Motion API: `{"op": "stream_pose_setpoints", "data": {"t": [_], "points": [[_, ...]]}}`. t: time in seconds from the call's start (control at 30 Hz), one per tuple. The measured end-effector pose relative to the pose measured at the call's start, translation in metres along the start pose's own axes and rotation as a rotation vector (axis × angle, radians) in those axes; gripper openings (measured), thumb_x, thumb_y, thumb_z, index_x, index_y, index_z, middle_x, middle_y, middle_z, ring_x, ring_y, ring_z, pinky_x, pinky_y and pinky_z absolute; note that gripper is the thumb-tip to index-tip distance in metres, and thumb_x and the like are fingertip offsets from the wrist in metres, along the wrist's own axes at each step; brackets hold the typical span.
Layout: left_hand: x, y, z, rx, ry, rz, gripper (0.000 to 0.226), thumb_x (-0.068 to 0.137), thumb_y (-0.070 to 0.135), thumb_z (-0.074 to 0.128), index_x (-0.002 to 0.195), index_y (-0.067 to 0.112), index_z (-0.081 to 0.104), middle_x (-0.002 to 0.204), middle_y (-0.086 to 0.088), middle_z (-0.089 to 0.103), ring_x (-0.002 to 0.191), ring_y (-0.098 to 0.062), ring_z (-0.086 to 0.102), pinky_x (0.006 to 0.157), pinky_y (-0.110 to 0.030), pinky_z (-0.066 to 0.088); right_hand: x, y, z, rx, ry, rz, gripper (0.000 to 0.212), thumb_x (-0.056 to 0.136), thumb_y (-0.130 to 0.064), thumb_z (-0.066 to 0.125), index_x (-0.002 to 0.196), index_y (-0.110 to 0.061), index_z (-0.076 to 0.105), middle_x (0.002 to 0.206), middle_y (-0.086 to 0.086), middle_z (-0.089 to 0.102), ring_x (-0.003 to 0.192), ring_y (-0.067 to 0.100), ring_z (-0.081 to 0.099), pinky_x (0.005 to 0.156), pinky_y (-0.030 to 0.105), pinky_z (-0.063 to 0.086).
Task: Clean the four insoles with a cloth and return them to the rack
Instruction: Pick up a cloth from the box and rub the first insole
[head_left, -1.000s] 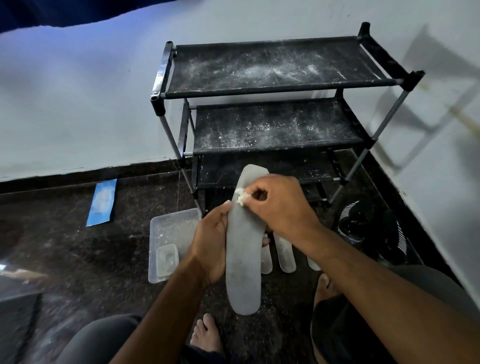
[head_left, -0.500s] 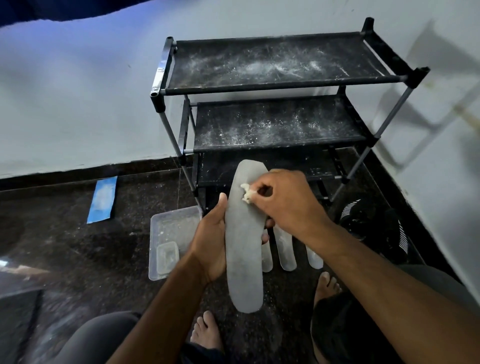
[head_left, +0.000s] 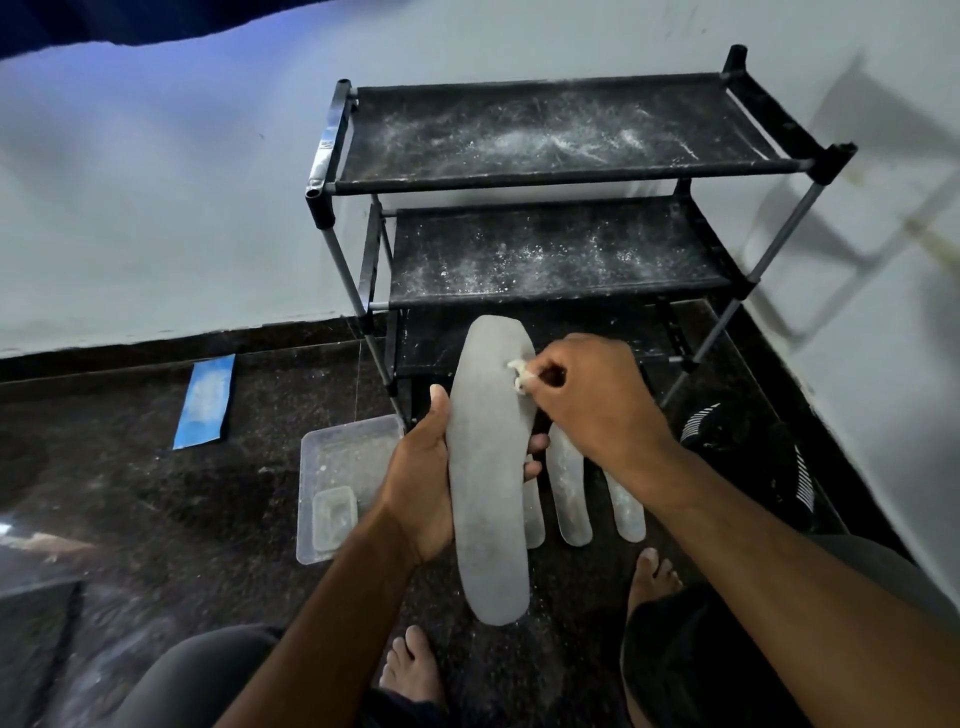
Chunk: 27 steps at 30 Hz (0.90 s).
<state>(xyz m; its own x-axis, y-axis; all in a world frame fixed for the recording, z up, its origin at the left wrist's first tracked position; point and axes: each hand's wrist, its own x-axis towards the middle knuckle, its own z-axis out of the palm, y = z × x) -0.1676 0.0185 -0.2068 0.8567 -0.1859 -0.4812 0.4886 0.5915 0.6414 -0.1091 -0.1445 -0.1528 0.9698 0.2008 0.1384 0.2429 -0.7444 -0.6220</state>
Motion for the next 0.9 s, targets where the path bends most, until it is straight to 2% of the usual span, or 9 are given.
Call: {"op": "stream_pose_setpoints", "data": {"t": [0.17,0.27,0.33,0.43,0.5,0.6,0.67,0.73,0.9], "points": [[0.001,-0.001,0.002,0.034,0.037,0.039,0.068,0.105,0.061,0.028,0.129,0.011,0.069,0.127,-0.019,0.07,0.106,-0.028,0.072,0.089,-0.043,0.058,-0.016,-0.013,0.013,0.025,-0.283,-0.127,0.007,0.086,-0.023,0.074,0.091,-0.021,0.076,0.083,-0.01,0.066,0.07,0.004,0.06,0.065,0.022,0.053],[-0.001,0.003,0.0,0.03,0.062,0.047,0.071,0.103,0.063,0.028,0.133,0.011,0.067,0.13,-0.021,0.068,0.104,-0.029,0.072,0.083,-0.04,0.062,-0.009,-0.011,0.002,0.121,-0.16,-0.048,0.005,0.086,-0.019,0.074,0.09,-0.018,0.076,0.081,-0.013,0.063,0.064,0.001,0.062,0.057,0.014,0.052],[-0.002,0.004,-0.002,0.033,0.056,0.036,0.074,0.102,0.065,0.028,0.133,0.01,0.067,0.131,-0.023,0.067,0.104,-0.032,0.071,0.083,-0.041,0.062,-0.005,-0.005,-0.003,0.046,-0.091,-0.006,0.004,0.087,-0.018,0.072,0.089,-0.018,0.075,0.082,-0.01,0.061,0.062,-0.002,0.06,0.054,0.008,0.046],[-0.001,0.002,-0.002,0.11,0.067,0.062,0.069,0.104,0.061,0.027,0.134,0.011,0.064,0.121,-0.016,0.073,0.099,-0.026,0.075,0.073,-0.036,0.062,-0.011,-0.007,0.007,-0.113,-0.232,-0.055,0.007,0.089,-0.022,0.07,0.092,-0.018,0.075,0.085,-0.007,0.062,0.068,0.001,0.057,0.065,0.012,0.049],[-0.002,-0.001,0.001,0.155,0.055,0.065,0.067,0.106,0.059,0.026,0.128,0.011,0.067,0.114,-0.014,0.076,0.095,-0.023,0.076,0.07,-0.034,0.061,-0.017,-0.012,0.012,-0.069,-0.304,-0.062,0.007,0.087,-0.025,0.072,0.088,-0.019,0.075,0.082,-0.008,0.065,0.07,0.004,0.06,0.068,0.02,0.054],[-0.003,0.0,0.004,0.176,0.07,0.073,0.066,0.106,0.058,0.026,0.132,0.011,0.064,0.123,-0.018,0.072,0.108,-0.029,0.072,0.082,-0.039,0.06,-0.012,-0.012,0.004,0.147,-0.241,0.025,0.003,0.083,-0.022,0.077,0.086,-0.021,0.076,0.078,-0.01,0.069,0.064,0.002,0.064,0.056,0.012,0.05],[-0.004,0.0,0.003,0.146,0.05,0.057,0.069,0.106,0.059,0.025,0.138,0.009,0.06,0.132,-0.024,0.066,0.121,-0.038,0.065,0.098,-0.047,0.052,-0.002,-0.003,-0.002,0.142,-0.051,0.062,0.006,0.082,-0.021,0.077,0.088,-0.021,0.076,0.081,-0.01,0.07,0.065,-0.001,0.063,0.057,0.007,0.047],[-0.004,-0.001,0.003,0.142,0.037,0.043,0.069,0.107,0.058,0.024,0.138,0.008,0.059,0.132,-0.026,0.065,0.123,-0.041,0.063,0.102,-0.05,0.049,0.002,0.003,-0.002,0.054,0.054,0.074,0.006,0.084,-0.022,0.076,0.09,-0.02,0.075,0.085,-0.009,0.07,0.067,-0.002,0.061,0.057,0.006,0.045],[-0.003,-0.002,0.006,0.151,0.031,0.048,0.066,0.105,0.057,0.031,0.134,0.006,0.063,0.12,-0.02,0.071,0.101,-0.028,0.072,0.079,-0.038,0.062,-0.019,-0.011,0.021,0.086,-0.172,-0.085,0.007,0.087,-0.024,0.072,0.091,-0.019,0.076,0.083,-0.012,0.064,0.072,0.0,0.059,0.063,0.012,0.046]]}}
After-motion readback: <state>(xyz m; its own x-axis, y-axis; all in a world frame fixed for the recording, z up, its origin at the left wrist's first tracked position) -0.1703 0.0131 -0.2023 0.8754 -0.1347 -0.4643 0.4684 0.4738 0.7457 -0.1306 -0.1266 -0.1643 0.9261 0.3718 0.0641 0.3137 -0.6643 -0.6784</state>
